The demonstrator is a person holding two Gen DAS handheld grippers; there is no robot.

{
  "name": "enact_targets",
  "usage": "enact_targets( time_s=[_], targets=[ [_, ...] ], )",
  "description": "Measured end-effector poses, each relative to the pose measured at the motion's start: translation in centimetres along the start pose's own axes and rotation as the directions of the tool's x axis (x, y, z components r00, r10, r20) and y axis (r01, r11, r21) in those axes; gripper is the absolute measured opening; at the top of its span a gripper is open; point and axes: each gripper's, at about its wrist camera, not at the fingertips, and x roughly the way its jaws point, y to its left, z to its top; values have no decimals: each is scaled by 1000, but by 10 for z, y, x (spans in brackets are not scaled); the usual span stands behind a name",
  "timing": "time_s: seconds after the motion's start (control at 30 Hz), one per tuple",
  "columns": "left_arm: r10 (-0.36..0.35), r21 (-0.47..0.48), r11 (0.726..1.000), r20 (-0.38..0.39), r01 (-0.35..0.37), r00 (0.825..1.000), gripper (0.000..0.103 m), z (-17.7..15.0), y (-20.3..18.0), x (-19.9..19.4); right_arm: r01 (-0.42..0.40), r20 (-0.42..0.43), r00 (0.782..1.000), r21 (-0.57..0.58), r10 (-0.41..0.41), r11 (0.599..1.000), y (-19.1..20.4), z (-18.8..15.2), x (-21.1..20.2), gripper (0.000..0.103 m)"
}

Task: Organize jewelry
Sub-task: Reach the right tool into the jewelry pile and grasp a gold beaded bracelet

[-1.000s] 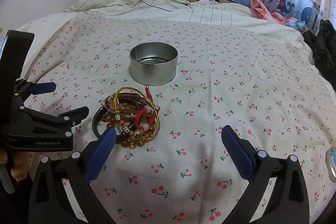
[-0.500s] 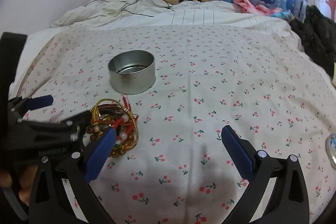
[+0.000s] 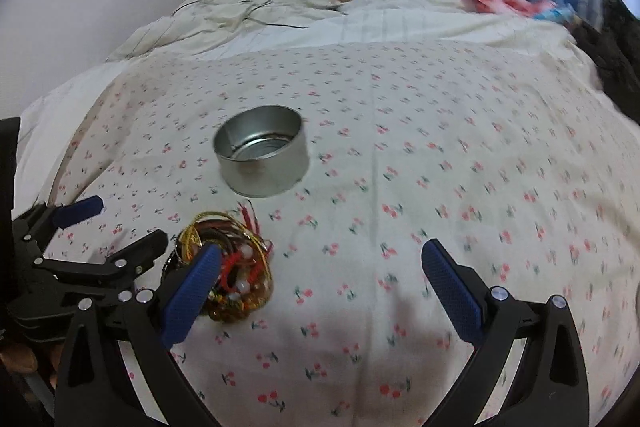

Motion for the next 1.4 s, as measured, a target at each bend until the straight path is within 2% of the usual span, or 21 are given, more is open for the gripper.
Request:
enact_targets(
  time_s=[0.17,0.3,0.43,0.5,0.53,0.57,0.63,0.73,0.83,0.9,0.93,1.0,1.03,1.17,1.4],
  targets=[
    [6,-31,999,-31,-7,1000,96,-3,25,4,-64,-60,997,-145,56,987,12,19,28,96],
    [18,-92,995,-53,-23,998,96,-3,53,10,-138,-103,987,-143,124,980,8,27,45,96],
    [-42,-192,981,-98,23,994,96,-5,82,19,-177,-92,982,-176,163,968,11,29,46,94],
    [-72,-239,970,-112,43,991,96,-7,92,24,-199,-110,978,-197,180,960,16,29,53,83],
    [-82,-253,966,-115,51,990,96,-7,95,25,-225,-131,970,-193,203,955,17,28,57,72],
    [-91,-264,963,-117,57,989,96,-7,97,26,-251,-147,963,-192,225,949,19,28,62,66],
    [-99,-276,959,-118,63,988,96,-6,99,28,-255,-160,961,-200,225,946,24,29,70,63],
    [-104,-277,959,-117,69,988,96,-4,100,31,-308,-157,947,-206,279,929,31,34,75,62],
    [-114,-274,959,-116,79,987,96,-2,99,33,-314,-144,947,-248,286,916,37,40,73,62],
    [-118,-269,960,-113,84,987,96,1,99,34,-298,-140,954,-301,267,906,40,43,68,57],
    [-118,-268,960,-111,85,987,96,2,100,34,-298,-151,953,-328,261,896,42,43,66,49],
    [-120,-270,959,-108,87,987,96,4,102,34,-308,-204,947,-359,248,881,44,41,68,43],
    [-127,-270,958,-108,94,986,96,5,102,35,-319,-226,941,-351,251,880,41,40,69,37],
    [-138,-254,961,-110,106,984,96,6,101,37,-383,-323,901,-278,290,881,23,27,79,36],
    [-150,-242,963,-98,123,984,96,7,97,31,-442,-313,868,-133,386,887,-14,19,71,35]
  ],
)
